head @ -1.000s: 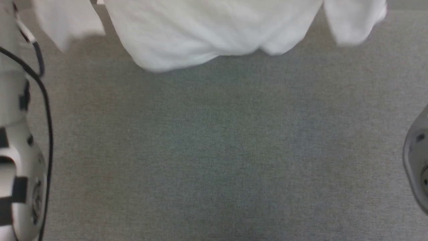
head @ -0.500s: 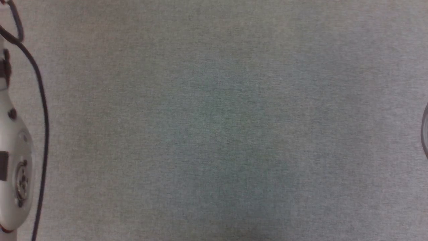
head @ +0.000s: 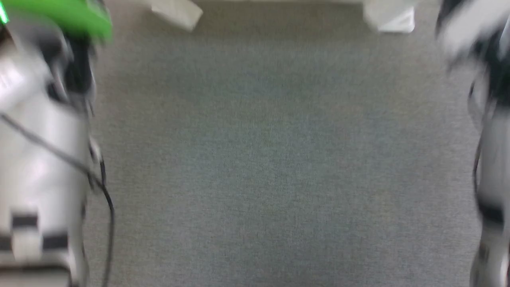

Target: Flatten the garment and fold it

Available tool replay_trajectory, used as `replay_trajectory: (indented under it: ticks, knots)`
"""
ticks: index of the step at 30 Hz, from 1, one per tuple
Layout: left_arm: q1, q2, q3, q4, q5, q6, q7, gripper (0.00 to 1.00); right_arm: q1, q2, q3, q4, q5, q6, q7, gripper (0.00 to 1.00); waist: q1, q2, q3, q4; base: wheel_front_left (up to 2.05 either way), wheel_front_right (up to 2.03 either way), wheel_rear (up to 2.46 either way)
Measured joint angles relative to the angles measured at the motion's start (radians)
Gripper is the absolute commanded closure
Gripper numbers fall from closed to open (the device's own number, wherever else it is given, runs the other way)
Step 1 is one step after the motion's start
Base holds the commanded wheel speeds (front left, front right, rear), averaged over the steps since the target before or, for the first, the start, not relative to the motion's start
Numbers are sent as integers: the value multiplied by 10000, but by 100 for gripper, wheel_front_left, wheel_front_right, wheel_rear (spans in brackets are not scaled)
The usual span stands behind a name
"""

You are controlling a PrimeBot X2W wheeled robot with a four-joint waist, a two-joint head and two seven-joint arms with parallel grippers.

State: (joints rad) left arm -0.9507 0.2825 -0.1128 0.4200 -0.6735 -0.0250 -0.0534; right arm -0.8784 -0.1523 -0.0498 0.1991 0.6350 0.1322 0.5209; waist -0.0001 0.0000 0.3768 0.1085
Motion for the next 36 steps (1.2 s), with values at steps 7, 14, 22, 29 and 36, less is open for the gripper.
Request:
replay_trajectory:
  ticks: [7,14,22,29,36]
  knots:
    - [5363,-65,347,-3093,-282,1434,562,100,5182,105,-253,-2606,132,4,451,100,0,0,-1085,-34,0,0,0]
    - [9168,-453,234,-4635,-497,2560,1342,100,8315,500,-719,-3375,-677,8,832,100,-1,0,-1876,-5,0,0,0]
    - [10734,-401,-337,-4063,-351,3292,2441,100,10203,640,-667,-3377,-1653,8,1906,100,-1,0,-2443,85,0,0,0]
    - [11229,-159,-520,-3626,-123,3929,3269,100,11071,385,-249,-3547,-2117,10,3269,100,-1,0,-2711,78,0,0,0]
    - [11283,-140,-372,-3513,-399,3962,3425,0,11359,491,-178,-3733,-2104,8,3754,96,0,0,-2786,18,0,0,0]
